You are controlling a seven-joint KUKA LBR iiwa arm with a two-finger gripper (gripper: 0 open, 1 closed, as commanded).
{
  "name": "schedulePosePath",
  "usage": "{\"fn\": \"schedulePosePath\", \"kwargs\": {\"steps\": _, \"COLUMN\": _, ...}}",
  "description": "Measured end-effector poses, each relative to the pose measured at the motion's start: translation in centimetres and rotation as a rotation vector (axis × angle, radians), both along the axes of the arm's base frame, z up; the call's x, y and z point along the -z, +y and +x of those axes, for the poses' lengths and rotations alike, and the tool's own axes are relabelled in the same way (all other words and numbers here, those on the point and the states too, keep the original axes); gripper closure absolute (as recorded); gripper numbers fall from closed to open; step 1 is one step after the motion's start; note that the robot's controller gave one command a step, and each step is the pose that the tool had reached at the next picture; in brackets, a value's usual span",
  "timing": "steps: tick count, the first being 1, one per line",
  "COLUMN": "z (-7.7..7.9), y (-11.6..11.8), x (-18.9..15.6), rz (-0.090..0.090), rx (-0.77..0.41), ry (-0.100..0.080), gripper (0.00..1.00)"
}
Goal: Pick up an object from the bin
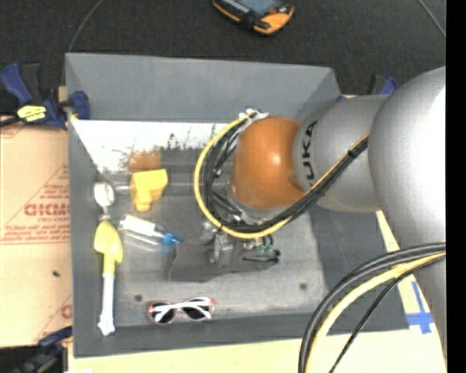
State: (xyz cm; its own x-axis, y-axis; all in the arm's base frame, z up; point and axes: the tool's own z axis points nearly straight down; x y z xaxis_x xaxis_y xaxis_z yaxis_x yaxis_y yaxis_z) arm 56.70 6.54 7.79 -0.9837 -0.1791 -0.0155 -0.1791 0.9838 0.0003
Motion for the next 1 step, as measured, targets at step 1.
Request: {"fn": "schedulePosePath", "kwargs": {"steps": 1, "z": -0.05, "y": -0.01, "x": -0.45, "rz": 0.000, "rx": 0.001, "ry": 0.001, "gripper": 1.00}}
